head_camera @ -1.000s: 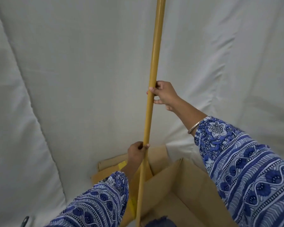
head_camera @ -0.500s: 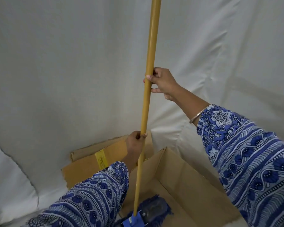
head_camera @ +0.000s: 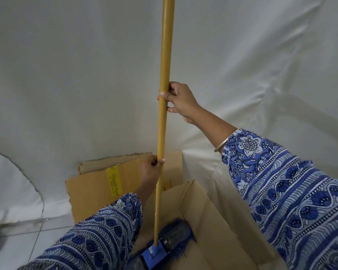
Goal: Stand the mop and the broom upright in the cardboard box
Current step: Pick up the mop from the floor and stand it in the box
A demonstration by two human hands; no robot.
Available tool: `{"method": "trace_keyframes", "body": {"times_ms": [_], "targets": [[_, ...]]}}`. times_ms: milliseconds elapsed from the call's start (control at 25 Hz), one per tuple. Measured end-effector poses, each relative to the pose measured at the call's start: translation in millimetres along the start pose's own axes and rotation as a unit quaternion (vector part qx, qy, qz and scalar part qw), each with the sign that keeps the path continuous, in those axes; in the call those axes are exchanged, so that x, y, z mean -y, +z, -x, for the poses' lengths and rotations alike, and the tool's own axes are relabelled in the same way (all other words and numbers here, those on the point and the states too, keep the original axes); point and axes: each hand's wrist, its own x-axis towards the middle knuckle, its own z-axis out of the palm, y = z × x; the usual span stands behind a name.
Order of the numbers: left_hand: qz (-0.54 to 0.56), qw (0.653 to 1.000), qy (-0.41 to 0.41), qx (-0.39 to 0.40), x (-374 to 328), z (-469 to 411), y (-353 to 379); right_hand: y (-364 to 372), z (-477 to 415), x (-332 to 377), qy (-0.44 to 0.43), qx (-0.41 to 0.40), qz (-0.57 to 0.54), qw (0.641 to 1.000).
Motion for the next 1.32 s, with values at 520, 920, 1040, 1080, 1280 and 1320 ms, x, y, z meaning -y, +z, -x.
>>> {"method": "trace_keyframes", "body": {"times_ms": [520,920,1040,1080,1280,1320], "targets": [[-0.031,0.998,-0.046,-0.014,24,-22,30,-7,-34,-54,-0.042,-0.011,0.056,0.997],[-0.052,0.998,-0.036,0.021,25,-35,30,4,-41,-62,-0.065,-0.091,0.111,0.988],[-0.051,0.998,-0.035,0.009,28,-35,25,10,-42,-60,-0.074,-0.095,0.136,0.983],[-0.048,0.998,-0.038,0.005,29,-35,24,12,-44,-60,-0.075,-0.090,0.137,0.984],[-0.034,0.998,-0.057,-0.016,36,-47,19,30,-58,-62,-0.067,-0.068,0.146,0.985],[-0.032,0.998,-0.057,-0.020,35,-51,19,32,-64,-61,-0.065,-0.068,0.147,0.985]]}}
